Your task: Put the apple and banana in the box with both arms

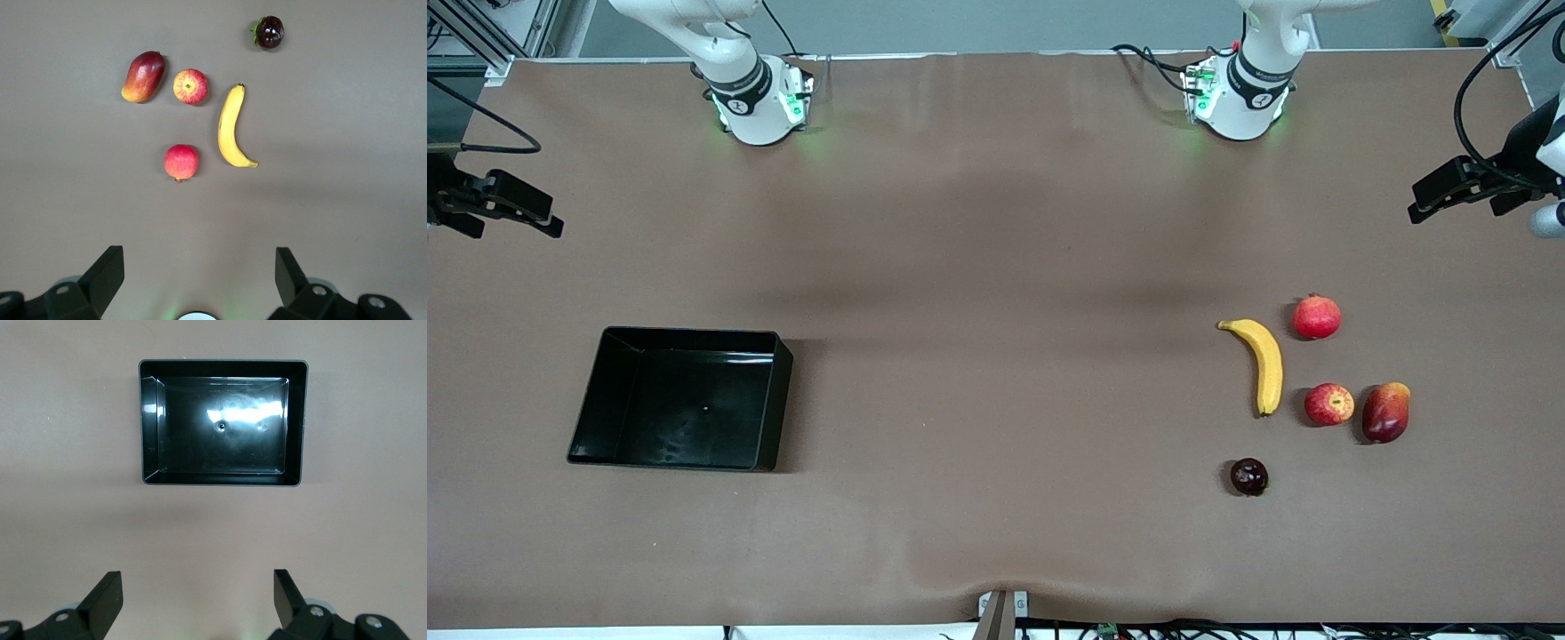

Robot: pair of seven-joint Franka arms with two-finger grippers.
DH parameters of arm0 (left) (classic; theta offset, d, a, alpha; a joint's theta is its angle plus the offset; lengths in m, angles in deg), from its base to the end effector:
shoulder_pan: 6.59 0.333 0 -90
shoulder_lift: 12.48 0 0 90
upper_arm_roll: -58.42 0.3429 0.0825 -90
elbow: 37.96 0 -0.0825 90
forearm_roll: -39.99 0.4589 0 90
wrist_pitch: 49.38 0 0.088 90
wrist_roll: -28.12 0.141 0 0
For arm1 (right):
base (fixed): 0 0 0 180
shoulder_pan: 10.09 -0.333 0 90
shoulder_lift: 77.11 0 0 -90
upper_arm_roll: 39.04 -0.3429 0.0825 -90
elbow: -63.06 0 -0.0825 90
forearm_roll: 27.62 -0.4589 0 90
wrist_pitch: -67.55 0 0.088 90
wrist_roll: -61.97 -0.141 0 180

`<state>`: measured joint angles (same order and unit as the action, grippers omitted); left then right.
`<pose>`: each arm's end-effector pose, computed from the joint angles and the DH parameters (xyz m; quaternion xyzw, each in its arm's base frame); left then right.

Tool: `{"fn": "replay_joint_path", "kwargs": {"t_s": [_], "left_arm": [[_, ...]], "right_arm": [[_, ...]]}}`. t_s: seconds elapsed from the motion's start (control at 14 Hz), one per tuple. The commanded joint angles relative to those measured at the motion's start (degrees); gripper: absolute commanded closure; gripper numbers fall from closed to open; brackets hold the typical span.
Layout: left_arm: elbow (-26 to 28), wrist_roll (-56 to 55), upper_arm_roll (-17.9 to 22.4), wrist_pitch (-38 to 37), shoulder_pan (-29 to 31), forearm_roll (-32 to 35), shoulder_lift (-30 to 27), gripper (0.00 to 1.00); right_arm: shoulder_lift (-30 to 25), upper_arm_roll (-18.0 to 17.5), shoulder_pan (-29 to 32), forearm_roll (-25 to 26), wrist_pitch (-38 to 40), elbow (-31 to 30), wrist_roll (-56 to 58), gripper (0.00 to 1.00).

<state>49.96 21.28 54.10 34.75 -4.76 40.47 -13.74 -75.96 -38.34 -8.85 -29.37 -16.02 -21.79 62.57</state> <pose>0.6094 -0.0258 0.6419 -0.9990 -0.0383 0.0216 0.0068 0.6231 -0.0164 0.6440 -0.9996 0.0103 0.0209 0.0156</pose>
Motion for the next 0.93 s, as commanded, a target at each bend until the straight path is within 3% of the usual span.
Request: {"fn": "replay_joint_path", "kwargs": {"t_s": [0.0, 0.64, 0.86], "left_arm": [[-1.1, 1.0, -0.2, -0.7, 0.3, 0.0, 0.8, 0.00], [-1.3, 0.8, 0.0, -0.4, 1.2, -0.2, 3.5, 0.00], [-0.6, -1.9, 0.2, 3.7, 1.8, 0.0, 6.4, 0.00]], "right_arm": [[0.1, 0.0, -0.3, 0.0, 0.3, 0.3, -0.2, 0.00], [0.1, 0.0, -0.3, 0.0, 0.1, 0.3, -0.3, 0.00], [0.2, 0.0, -1.1, 0.1, 0.2, 0.3, -0.5, 0.00]]}}
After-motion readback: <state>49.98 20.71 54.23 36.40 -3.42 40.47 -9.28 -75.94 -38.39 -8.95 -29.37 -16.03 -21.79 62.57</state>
